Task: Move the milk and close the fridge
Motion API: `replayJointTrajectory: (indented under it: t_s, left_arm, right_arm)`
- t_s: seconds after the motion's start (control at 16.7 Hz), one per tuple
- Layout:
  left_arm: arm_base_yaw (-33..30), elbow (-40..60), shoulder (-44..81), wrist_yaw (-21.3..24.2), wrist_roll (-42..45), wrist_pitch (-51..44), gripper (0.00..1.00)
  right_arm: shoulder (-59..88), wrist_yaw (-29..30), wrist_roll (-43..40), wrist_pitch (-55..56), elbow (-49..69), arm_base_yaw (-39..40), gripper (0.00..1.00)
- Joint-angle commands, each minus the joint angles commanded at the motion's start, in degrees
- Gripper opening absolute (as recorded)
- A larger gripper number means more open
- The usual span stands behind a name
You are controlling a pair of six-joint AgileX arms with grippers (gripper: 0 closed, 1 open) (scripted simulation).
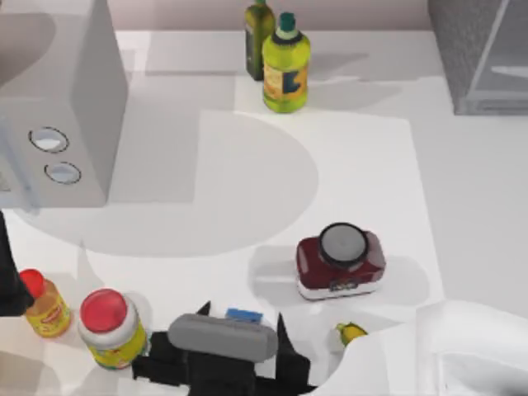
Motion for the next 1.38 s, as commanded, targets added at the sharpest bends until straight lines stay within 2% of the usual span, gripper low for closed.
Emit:
replayJointTrajectory:
  t_s: [0.48, 1.08, 1.38]
  left_arm:
    - [0.0, 0.0, 0.0, 0.0, 0.0, 0.0, 1.0]
    - [0.0, 0.0, 0.0, 0.0, 0.0, 0.0, 1.0]
    - [0.0, 0.0, 0.0, 0.0, 0.0, 0.0, 1.0]
  right_arm:
    - [0.0, 0.0, 0.0, 0.0, 0.0, 0.0, 0.02]
    - [-0.03, -0.09, 0.08, -0.17, -0.1, 0.35, 0.0]
    - [-2.55, -2.71, 0.14, -4.86, -2.46, 2.56, 0.0]
